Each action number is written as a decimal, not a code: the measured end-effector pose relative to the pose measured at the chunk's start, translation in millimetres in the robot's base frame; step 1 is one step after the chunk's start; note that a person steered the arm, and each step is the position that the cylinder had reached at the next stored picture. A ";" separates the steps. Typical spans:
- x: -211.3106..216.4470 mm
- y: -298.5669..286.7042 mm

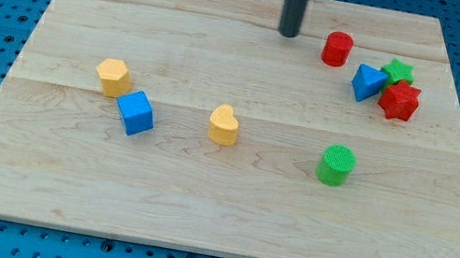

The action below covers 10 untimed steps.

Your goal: Push green circle below the triangle

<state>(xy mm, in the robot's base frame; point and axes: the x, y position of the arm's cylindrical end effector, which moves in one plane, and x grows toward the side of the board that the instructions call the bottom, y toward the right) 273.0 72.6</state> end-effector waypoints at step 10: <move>259.2 -7.7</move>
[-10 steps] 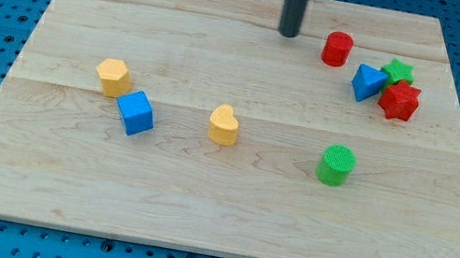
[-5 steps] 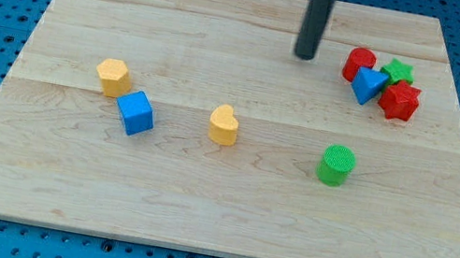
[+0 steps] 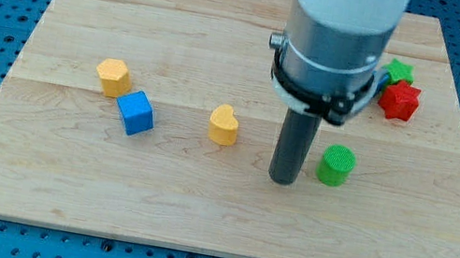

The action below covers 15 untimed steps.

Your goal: Push green circle below the triangle

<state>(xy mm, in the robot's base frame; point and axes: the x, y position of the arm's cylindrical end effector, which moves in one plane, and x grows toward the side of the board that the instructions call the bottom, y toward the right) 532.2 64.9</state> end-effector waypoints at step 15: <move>-60.0 174.3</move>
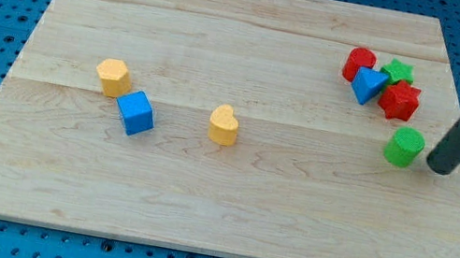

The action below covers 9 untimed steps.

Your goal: Push green circle below the triangle

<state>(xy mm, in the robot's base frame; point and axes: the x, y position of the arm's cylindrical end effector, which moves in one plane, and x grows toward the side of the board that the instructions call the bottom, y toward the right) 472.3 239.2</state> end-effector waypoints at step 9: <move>-64.8 -148.1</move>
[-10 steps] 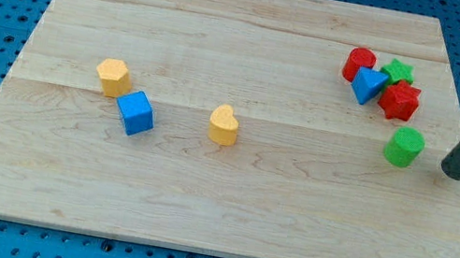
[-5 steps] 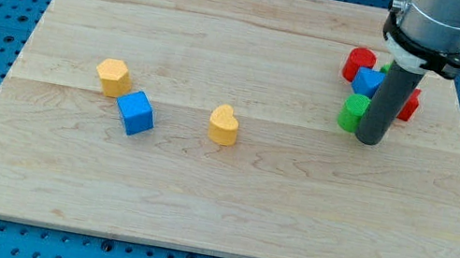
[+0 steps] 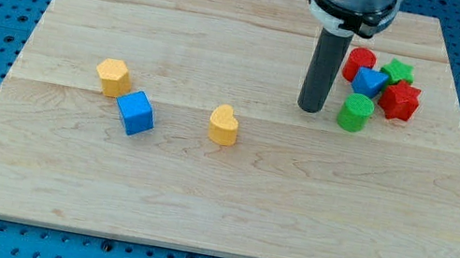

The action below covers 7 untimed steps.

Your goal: Push green circle below the triangle

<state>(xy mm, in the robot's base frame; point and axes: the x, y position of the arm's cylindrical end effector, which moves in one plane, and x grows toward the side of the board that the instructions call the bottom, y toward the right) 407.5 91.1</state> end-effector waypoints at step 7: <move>-11.9 41.5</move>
